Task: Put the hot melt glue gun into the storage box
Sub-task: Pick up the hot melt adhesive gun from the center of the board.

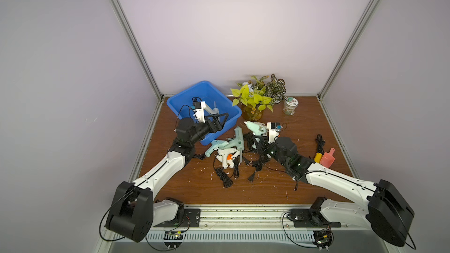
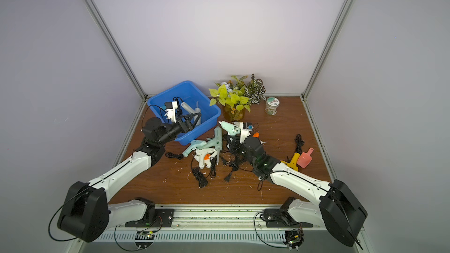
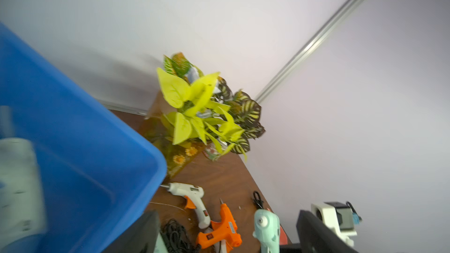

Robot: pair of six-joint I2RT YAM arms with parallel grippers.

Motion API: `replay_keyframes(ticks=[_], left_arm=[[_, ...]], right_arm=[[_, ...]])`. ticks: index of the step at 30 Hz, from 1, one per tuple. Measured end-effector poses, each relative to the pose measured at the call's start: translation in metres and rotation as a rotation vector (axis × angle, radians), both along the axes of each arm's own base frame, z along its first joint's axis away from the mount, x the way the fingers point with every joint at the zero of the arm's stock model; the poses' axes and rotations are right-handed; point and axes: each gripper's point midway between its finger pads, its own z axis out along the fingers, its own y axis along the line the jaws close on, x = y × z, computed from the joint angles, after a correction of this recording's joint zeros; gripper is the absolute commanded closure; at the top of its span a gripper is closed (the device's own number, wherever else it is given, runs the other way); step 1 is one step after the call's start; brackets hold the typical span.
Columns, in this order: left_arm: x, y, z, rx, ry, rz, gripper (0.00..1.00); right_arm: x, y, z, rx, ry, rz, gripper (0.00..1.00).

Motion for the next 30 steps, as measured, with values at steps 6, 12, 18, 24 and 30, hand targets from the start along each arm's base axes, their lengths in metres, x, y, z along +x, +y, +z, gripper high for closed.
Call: replay_keyframes(ticks=[6,12,18,24,30], left_arm=[[-0.021,-0.047,-0.007,-0.032,0.002,-0.205,0.08],[-0.034,-0.076,-0.001,-0.038,-0.028,-0.313,0.14],[-0.033,-0.087,-0.008,-0.035,-0.016,-0.344,0.26],[-0.028,-0.092,-0.022,-0.03,0.027,-0.353,0.5],[-0.025,-0.095,-0.022,-0.031,0.025,-0.346,0.83]], right_arm=[[-0.001,0.011,0.015,0.04,-0.054,0.054,1.0],[-0.001,0.019,0.013,0.046,-0.057,0.085,1.0],[0.0,0.025,0.015,0.047,-0.061,0.101,1.0],[-0.003,0.03,0.019,0.046,-0.073,0.12,1.0],[0.001,0.034,0.025,0.037,-0.09,0.112,1.0]])
